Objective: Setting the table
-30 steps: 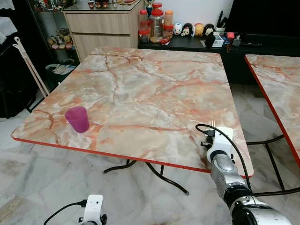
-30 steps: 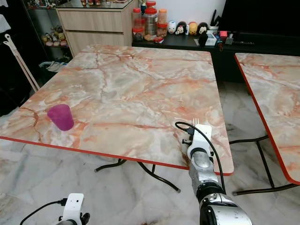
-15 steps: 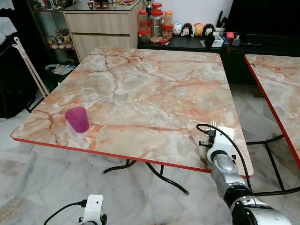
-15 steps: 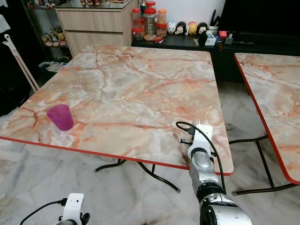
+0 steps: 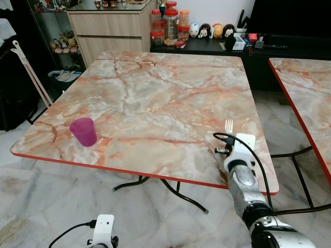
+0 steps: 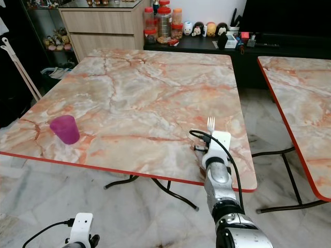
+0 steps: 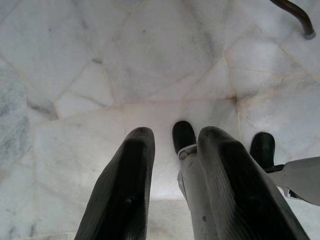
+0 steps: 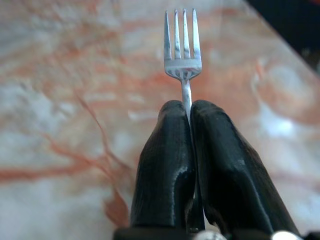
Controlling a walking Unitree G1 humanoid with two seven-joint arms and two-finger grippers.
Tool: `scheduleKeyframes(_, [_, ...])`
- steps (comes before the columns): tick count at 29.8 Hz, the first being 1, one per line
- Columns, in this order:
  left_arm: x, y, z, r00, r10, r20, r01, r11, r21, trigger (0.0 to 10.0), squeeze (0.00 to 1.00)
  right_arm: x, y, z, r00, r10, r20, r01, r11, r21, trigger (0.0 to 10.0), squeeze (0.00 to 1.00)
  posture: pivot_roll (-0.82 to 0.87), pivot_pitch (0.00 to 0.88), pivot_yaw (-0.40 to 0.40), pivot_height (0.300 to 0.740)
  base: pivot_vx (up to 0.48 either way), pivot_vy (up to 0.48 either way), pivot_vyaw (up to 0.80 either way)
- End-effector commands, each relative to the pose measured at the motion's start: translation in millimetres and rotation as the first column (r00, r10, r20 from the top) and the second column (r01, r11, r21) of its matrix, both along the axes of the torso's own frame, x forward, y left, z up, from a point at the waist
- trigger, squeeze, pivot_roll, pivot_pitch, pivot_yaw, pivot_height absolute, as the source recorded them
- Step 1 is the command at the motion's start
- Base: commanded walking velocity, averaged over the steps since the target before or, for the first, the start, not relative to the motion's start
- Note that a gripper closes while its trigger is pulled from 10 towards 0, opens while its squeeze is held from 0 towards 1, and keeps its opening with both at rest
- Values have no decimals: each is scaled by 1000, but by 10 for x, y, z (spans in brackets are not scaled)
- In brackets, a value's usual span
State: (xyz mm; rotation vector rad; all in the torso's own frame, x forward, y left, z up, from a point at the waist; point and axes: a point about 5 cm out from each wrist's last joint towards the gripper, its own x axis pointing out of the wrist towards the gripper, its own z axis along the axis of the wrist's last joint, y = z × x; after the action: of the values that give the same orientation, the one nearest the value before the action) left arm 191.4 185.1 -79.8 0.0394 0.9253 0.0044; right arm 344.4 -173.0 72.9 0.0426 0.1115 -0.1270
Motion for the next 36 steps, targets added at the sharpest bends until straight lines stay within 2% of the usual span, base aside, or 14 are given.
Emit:
scheduleKeyframes(1, [-30,50,-10,1000,-6,-13,6,999,31,10000,0,22,50,85,998,27,56,-24,999,-40,10000,0,-73,0,20,740,0,0,0])
scheduleKeyframes(4, [-10,79,4,1000,-15,-6,16,999,47,10000,0,30,119,142,992,87,96,-75,989,-125,10000,0,-72,0,22,740,0,0,0])
scheduleKeyframes(6, [10,95,17,999,-35,-3,35,997,68,10000,0,36,154,155,989,103,104,-90,989,-117,10000,0,-75,0,19,740,0,0,0])
scheduleKeyframes(9, [33,85,28,999,-38,6,38,997,67,10000,0,34,150,131,991,109,82,-97,985,-141,10000,0,-76,0,19,740,0,-104,0])
scheduleKeyframes(16, [65,39,37,999,-39,13,38,998,57,10000,0,16,117,158,987,109,120,-90,984,-156,10000,0,-85,0,15,740,0,-312,0])
scheduleKeyframes(23, [37,32,22,999,-33,8,32,998,53,10000,0,-40,83,203,976,97,194,-63,983,-175,10000,0,-81,0,10,740,0,-313,0])
scheduleKeyframes(29, [-15,43,-3,1000,-21,-3,21,998,51,10000,0,-115,34,160,975,86,205,-46,980,-192,10000,0,-79,0,6,740,0,-309,0])
scheduleKeyframes(36, [-2,38,4,1000,-18,1,17,999,48,10000,0,-174,-21,102,979,63,194,-24,980,-199,10000,0,-79,0,5,740,0,-308,0])
